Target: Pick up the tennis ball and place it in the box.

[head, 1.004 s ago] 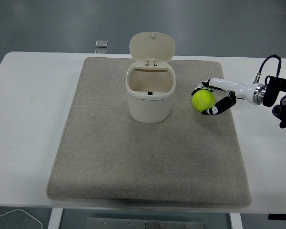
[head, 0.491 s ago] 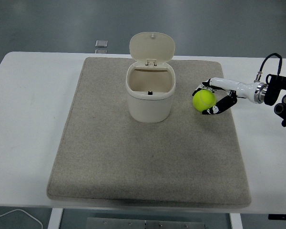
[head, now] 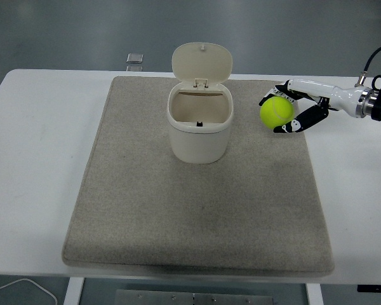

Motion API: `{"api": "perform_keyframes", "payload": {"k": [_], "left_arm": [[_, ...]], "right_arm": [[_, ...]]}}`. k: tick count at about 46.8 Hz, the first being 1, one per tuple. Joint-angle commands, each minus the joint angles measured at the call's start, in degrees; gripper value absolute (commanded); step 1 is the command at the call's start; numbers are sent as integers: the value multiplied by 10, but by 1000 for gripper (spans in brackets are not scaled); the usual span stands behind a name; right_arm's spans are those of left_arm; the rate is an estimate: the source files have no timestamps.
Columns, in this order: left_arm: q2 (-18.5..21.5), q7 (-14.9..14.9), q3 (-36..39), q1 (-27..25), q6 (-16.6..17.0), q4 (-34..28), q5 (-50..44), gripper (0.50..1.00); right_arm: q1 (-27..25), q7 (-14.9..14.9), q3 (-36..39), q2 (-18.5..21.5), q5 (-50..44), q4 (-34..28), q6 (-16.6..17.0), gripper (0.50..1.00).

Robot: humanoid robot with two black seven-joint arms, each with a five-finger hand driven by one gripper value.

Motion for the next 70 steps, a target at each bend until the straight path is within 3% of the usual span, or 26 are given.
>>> {"api": "perform_keyframes", "payload": {"k": [1,16,32,45,61,70], "left_arm": [[0,0,0,0,-1,0,0,992],[0,0,0,0,0,0,0,992],[0,0,0,0,0,0,-1,992],[0,0,0,0,0,0,-1,992],[0,0,0,0,0,0,-1,992],[0,0,0,0,0,0,0,992]], "right_arm": [[9,3,0,-18,2,34,4,500],[39,43,1,-38,2,87,50,500],[43,44,18,-27,24,123,50,500],[74,31,22,17,46,119,45,500],[81,-10,14,90,41,79,8,500],[81,-19,12,98,38,77,0,500]]}}
